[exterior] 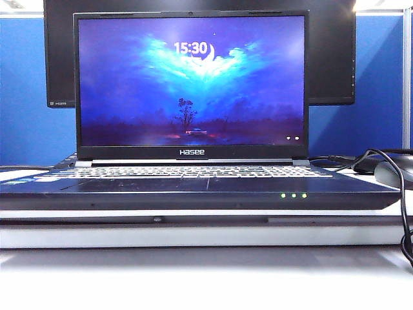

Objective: Close the lid of the black laptop.

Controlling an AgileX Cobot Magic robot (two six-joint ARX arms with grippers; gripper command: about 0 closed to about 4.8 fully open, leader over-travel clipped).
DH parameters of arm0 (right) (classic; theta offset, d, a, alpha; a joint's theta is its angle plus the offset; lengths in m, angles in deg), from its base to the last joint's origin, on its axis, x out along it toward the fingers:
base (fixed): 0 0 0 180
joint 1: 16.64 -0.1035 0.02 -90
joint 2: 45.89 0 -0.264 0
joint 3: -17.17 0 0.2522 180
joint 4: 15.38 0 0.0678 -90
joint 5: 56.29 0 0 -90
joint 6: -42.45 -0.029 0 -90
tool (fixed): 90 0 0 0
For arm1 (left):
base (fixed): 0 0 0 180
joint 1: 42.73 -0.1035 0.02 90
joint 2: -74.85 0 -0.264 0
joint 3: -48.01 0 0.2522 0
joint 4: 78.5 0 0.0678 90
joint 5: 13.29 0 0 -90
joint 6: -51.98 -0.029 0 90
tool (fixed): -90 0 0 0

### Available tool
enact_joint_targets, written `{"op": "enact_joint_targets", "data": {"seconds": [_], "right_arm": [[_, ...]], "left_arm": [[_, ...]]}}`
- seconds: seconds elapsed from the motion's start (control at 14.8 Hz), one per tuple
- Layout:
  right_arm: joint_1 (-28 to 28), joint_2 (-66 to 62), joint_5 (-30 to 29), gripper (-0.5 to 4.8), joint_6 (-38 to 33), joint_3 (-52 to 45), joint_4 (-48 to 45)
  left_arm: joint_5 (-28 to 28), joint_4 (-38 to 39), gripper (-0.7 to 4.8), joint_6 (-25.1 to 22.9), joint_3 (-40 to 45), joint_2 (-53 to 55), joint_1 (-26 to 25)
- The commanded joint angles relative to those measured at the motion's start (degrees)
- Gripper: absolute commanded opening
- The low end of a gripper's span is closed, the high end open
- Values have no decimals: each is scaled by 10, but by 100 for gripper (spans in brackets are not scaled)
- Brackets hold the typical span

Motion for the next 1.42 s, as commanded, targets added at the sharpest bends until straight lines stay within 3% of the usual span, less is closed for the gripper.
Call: {"op": "enact_joint_targets", "data": {"seconds": [0.07,0.13,0.27,0.4,0.47,0.54,0.67,0.74,0.81,1.08,1.28,1.42], "right_arm": [[0,1,-2,-4,0,-4,-9],[0,1,-4,-4,-5,-4,-10],[-1,1,-43,-4,-81,-4,-10],[-2,1,-111,-4,-170,-4,-19],[-2,1,-151,-4,-217,-4,-46],[-2,1,-198,-4,-239,-4,-92],[-2,1,-250,-2,-285,-2,-225],[-1,1,-246,2,-314,0,-323],[-1,1,-219,27,-322,27,-367],[-1,-64,-225,27,-297,196,-338],[-1,-192,-286,27,-272,334,-337],[-1,-287,-320,26,-254,418,-327]], "left_arm": [[-2,-4,-4,0,0,-1,0],[-2,-4,-4,3,0,-1,0],[-45,-11,-4,90,-2,-1,1],[-172,-12,-5,184,-1,-1,1],[-256,-19,-4,245,-1,-1,1],[-328,-45,-5,276,-1,-1,1],[-429,-160,-5,368,-1,-1,1],[-435,-266,-5,455,-2,-1,1],[-403,-357,-5,538,-9,-1,1],[-392,-325,-5,552,-121,3,0],[-379,-256,-5,481,-239,55,0],[-421,-210,-5,420,-342,147,0]]}}
